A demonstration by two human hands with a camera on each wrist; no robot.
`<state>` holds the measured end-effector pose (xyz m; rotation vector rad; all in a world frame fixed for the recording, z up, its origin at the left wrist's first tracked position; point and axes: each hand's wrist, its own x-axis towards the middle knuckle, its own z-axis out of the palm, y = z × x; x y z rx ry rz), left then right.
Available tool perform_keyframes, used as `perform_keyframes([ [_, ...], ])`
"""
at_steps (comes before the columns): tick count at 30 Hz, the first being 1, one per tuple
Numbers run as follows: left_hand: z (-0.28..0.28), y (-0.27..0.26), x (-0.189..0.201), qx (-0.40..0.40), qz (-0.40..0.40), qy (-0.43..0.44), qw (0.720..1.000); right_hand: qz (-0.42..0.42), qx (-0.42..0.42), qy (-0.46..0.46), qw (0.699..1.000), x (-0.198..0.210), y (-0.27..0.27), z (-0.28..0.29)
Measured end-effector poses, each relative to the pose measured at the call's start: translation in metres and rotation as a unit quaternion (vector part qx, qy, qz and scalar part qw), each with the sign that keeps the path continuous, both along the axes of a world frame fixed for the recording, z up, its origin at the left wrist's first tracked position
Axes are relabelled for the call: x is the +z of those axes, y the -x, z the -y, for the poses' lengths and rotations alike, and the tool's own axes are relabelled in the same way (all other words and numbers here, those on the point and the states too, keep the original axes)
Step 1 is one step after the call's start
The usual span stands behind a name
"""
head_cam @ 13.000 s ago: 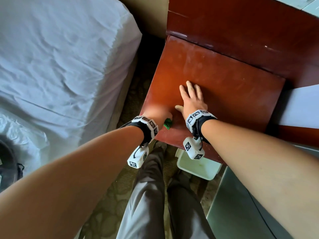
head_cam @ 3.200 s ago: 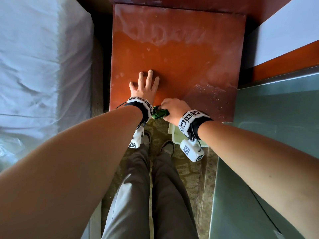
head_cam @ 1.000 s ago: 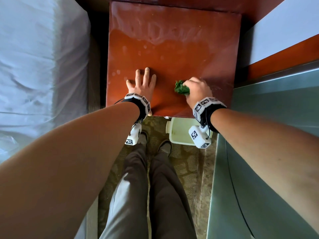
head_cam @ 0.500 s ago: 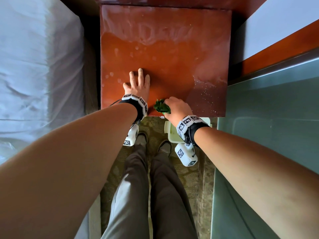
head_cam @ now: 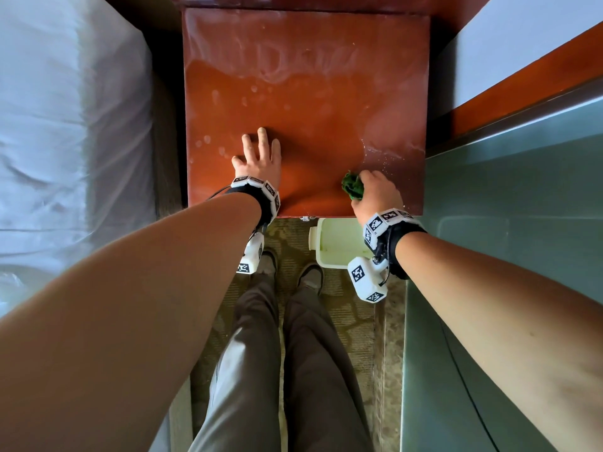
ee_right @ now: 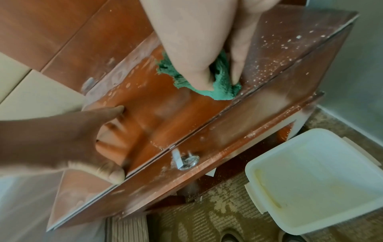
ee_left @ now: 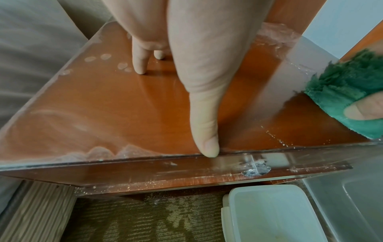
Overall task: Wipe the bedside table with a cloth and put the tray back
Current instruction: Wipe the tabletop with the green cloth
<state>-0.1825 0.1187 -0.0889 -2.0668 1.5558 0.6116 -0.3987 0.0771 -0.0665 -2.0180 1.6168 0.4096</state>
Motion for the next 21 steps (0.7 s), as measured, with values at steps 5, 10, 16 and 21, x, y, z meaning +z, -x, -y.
perform_keyframes([
  [5,-0.001,-0.004,-0.002,-0.008,-0.01,0.013,1.0,0.007,0.076,-0.029,0.997,0.0,-0.024,-0.017],
  [10,-0.003,-0.005,0.001,-0.018,-0.005,0.008,1.0,0.036,0.145,-0.093,0.984,-0.003,-0.07,-0.048],
  [16,-0.004,-0.006,0.004,-0.008,-0.02,0.029,0.999,0.07,0.111,-0.094,0.987,-0.008,-0.086,-0.058],
  [21,-0.007,-0.004,0.007,-0.044,-0.084,0.013,0.995,0.073,0.07,-0.041,0.994,-0.008,-0.054,-0.045],
])
